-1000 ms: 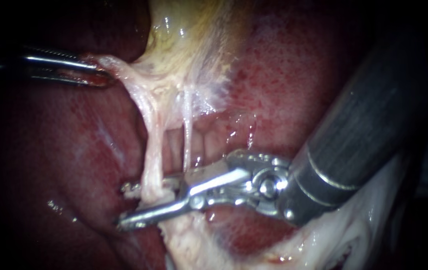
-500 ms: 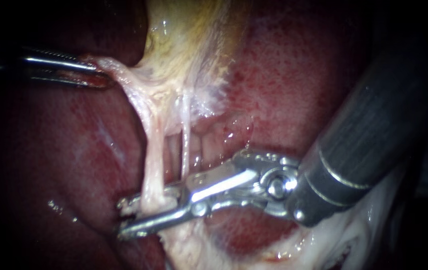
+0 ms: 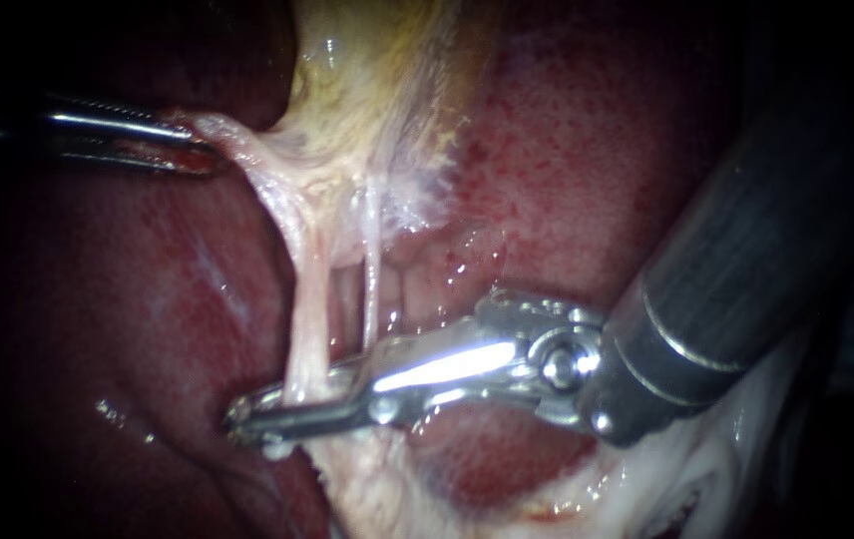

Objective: Clipping second clip left tube

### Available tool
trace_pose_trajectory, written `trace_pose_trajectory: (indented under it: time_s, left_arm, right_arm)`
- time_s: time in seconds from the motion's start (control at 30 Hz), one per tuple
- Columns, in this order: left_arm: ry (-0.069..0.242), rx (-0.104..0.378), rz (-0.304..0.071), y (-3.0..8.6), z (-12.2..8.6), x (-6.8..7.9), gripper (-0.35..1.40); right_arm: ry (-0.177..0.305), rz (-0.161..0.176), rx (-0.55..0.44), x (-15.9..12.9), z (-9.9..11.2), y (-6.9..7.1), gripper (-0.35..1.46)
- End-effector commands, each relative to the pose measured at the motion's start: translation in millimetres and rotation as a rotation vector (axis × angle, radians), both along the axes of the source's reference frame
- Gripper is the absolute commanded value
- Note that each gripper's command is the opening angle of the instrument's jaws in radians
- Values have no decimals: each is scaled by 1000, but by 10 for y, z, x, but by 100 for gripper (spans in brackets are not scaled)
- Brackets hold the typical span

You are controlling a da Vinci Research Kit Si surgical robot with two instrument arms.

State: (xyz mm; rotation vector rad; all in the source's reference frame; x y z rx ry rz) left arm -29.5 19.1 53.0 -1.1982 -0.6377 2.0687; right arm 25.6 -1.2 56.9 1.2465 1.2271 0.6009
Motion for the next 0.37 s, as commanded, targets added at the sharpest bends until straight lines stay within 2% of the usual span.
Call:
trace_pose_trajectory:
  time_s: [0.03,0.37]
  left_arm:
    - [0,0,0,0,0,0,-35]
    - [0,0,0,0,1,0,-35]
  right_arm:
    - [1,-1,0,-1,-1,0,-35]
    - [0,0,-1,0,3,1,-35]
